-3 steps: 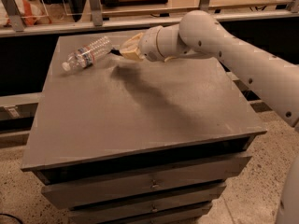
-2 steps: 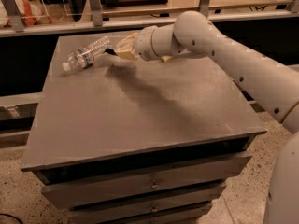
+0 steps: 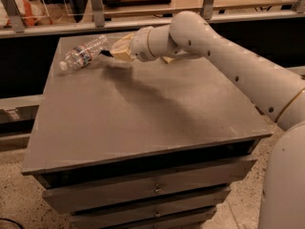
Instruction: Move rxbar blueberry near water bottle
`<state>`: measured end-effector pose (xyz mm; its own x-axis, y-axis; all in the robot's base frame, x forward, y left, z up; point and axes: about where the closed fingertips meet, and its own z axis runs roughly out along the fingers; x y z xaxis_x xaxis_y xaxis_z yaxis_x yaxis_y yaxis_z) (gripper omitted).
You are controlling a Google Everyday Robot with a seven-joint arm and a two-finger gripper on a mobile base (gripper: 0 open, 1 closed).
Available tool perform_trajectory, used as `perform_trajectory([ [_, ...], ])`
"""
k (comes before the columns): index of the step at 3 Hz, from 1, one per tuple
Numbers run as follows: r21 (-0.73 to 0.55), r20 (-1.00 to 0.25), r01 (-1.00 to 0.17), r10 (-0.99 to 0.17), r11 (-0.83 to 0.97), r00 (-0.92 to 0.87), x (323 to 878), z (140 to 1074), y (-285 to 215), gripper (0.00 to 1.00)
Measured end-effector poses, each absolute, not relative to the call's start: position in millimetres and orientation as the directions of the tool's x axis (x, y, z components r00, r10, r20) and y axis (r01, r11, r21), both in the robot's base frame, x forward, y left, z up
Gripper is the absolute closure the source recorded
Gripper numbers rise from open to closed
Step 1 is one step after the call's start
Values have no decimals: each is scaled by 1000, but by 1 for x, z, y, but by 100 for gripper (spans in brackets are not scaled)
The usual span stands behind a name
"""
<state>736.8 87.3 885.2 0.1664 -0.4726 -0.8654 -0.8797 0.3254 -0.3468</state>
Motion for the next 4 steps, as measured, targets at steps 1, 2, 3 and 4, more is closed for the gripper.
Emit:
perform_trajectory([
  [1,-340,-867,-884,-470,319,164,738,884,93,39],
  [2,-337,-867,-886,-472,317,161,738,883,94,16],
  [3,-335,-865,-889,-475,312,159,737,883,93,0],
  [4,-326,-868,-890,-474,317,149,732,889,79,0],
])
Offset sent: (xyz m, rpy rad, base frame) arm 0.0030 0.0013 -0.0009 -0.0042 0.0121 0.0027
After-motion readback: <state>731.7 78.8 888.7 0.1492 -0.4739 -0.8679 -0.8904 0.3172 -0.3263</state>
